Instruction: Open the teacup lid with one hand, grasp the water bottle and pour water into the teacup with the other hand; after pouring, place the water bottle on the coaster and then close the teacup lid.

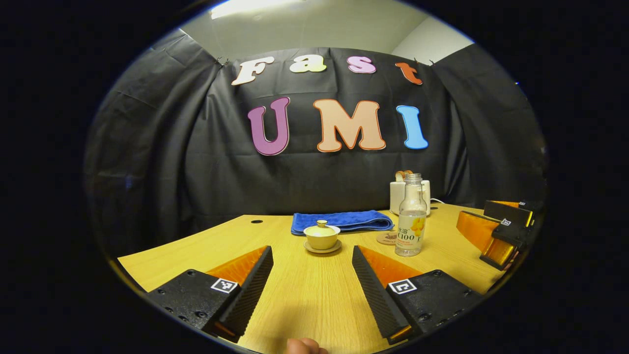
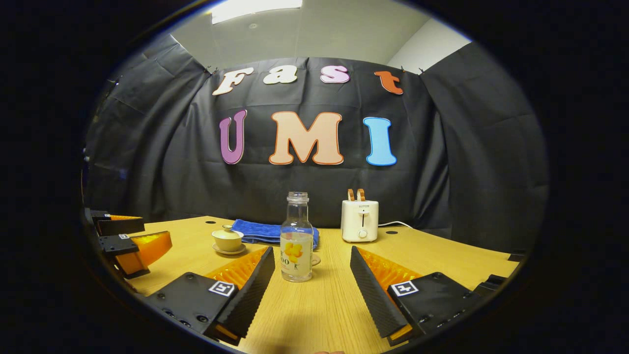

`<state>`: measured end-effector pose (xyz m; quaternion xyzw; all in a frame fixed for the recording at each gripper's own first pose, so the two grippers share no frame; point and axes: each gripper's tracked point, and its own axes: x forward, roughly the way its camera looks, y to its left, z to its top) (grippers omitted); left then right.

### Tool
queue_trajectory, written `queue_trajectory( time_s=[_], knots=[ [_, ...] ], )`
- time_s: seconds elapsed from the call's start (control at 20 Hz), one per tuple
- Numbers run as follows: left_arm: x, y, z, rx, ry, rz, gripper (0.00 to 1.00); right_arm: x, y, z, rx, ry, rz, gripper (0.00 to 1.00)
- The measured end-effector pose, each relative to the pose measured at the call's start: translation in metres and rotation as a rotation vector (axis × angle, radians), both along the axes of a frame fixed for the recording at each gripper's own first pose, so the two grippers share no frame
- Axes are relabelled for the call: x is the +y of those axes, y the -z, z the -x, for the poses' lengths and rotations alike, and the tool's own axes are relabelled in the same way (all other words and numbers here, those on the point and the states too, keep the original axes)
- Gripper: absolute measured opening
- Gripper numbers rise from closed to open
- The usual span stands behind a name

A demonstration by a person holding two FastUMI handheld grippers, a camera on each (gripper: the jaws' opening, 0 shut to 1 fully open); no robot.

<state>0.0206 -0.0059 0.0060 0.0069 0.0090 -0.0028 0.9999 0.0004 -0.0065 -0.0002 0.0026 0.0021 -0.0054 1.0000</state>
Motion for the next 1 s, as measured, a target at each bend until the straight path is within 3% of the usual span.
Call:
queue_trajectory(
  time_s=[0.35, 1.0],
  knots=[
    [-0.012, -0.005, -0.071, 0.036, 0.025, 0.044, 0.95, -0.022, -0.001, -0.007, -0.001, 0.037, 0.010, 0.98],
    [-0.016, 0.021, -0.191, 0.093, 0.011, -0.032, 0.95, -0.062, 0.006, -0.025, 0.034, 0.110, -0.002, 0.96]
  ],
)
